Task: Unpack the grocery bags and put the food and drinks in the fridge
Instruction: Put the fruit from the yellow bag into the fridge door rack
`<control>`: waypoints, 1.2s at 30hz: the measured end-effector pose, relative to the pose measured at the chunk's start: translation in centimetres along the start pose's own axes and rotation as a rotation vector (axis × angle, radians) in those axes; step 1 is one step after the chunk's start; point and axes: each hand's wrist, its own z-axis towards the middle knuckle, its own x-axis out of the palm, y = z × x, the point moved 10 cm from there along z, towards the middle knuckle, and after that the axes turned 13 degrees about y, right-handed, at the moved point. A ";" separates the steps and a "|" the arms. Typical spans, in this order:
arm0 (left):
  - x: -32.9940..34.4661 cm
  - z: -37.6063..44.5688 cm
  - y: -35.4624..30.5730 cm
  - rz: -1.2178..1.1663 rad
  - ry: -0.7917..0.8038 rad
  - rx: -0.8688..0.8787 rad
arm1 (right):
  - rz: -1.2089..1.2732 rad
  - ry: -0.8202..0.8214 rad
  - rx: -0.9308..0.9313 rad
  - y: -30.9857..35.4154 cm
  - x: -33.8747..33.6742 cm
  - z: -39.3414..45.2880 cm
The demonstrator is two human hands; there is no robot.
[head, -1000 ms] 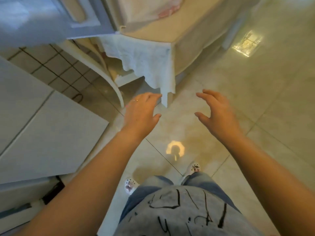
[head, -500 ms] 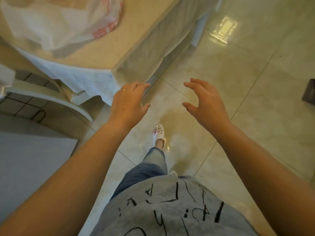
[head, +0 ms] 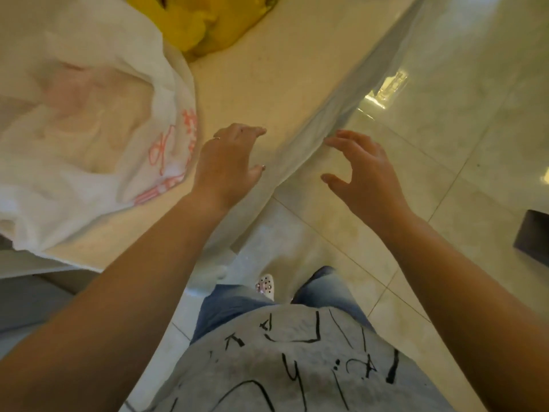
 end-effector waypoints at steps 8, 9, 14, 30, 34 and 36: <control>-2.6 13.4 2.7 -0.014 -0.055 -0.172 | 0.054 0.010 -0.146 -4.2 -6.3 15.9; -3.2 15.1 3.0 -0.021 -0.080 -0.211 | 0.060 0.026 -0.188 -4.5 -7.3 18.4; -5.8 20.7 4.5 -0.101 -0.170 -0.451 | -0.001 0.194 -0.337 -5.3 -9.8 29.1; -9.8 28.4 14.0 -0.202 -0.314 -0.739 | -0.102 0.487 -0.666 2.1 -5.2 50.0; -8.9 30.6 15.5 -0.204 -0.259 -0.824 | -0.202 0.553 -0.817 4.3 -3.6 53.4; -7.5 31.5 15.9 -0.183 -0.151 -0.886 | -0.342 0.599 -0.926 5.1 -2.0 54.3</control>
